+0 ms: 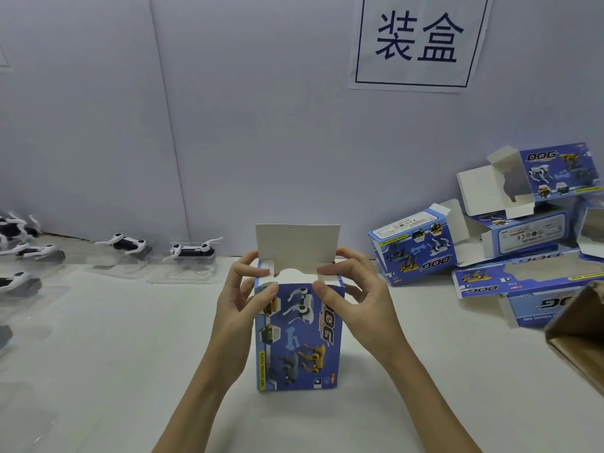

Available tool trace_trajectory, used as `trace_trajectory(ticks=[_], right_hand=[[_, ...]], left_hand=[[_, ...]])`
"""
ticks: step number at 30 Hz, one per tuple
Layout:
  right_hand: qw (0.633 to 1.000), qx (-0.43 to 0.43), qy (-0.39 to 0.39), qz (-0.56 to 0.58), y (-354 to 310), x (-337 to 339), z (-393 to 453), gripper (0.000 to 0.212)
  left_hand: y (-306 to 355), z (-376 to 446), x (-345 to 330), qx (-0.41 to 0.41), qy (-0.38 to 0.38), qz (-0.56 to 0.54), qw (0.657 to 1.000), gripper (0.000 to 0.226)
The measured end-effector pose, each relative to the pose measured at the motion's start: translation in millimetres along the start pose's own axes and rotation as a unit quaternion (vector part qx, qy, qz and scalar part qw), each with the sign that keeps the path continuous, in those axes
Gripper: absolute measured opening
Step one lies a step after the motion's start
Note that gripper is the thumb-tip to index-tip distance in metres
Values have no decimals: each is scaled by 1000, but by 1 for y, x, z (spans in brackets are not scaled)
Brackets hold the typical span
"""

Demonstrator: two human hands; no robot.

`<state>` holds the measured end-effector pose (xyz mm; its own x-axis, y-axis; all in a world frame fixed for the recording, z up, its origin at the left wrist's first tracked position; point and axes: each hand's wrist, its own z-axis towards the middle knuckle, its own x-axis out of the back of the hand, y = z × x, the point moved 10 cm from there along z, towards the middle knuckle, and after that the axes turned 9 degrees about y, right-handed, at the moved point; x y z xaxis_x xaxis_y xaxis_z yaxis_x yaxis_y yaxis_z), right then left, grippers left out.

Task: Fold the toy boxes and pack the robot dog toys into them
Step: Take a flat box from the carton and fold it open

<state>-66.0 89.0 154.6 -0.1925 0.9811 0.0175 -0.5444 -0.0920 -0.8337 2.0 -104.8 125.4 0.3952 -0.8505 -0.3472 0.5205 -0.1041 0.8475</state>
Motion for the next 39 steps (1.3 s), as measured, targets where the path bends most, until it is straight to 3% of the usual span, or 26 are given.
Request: trace_trajectory(ticks=[6, 10, 13, 18, 22, 25, 28, 31, 33, 35, 37, 39], right_hand=[[1000, 18, -2, 14, -7, -2, 0, 35], [998, -1, 18, 53, 2, -2, -3, 54], [997, 6, 13, 73, 1, -2, -1, 63], [997, 70, -40, -15, -3, -5, -1, 37], [995, 27, -96, -20, 2, -9, -2, 43], [997, 19, -70, -2, 2, -7, 0, 24], [999, 31, -31, -7, 3, -8, -2, 39], [1000, -3, -18, 22, 9, -12, -8, 73], [999, -20, -18, 45, 13, -15, -10, 64], [999, 24, -10, 32, 6, -15, -11, 45], [995, 102, -11, -19, -2, -15, -13, 43], [984, 158, -29, -74, -5, -20, -15, 39]], left_hand=[[-1, 1, 0, -3, -11, -11, 1000, 29], [2, 1, -3, -31, -19, -43, 998, 40], [2, -2, -5, -45, -26, 0, 999, 43], [4, -8, -12, -102, -49, 107, 988, 53], [3, -6, -13, -79, -33, 107, 991, 69], [3, -6, -13, -97, -21, 112, 989, 66], [5, -11, -17, -125, -16, 114, 985, 77], [2, -12, -11, -108, 14, 89, 990, 83], [0, -12, -9, -109, 25, 98, 989, 74], [13, -16, -10, -186, 32, 150, 970, 61], [29, -25, -17, -312, 22, 249, 917, 59], [31, -30, -24, -373, 2, 336, 864, 57]])
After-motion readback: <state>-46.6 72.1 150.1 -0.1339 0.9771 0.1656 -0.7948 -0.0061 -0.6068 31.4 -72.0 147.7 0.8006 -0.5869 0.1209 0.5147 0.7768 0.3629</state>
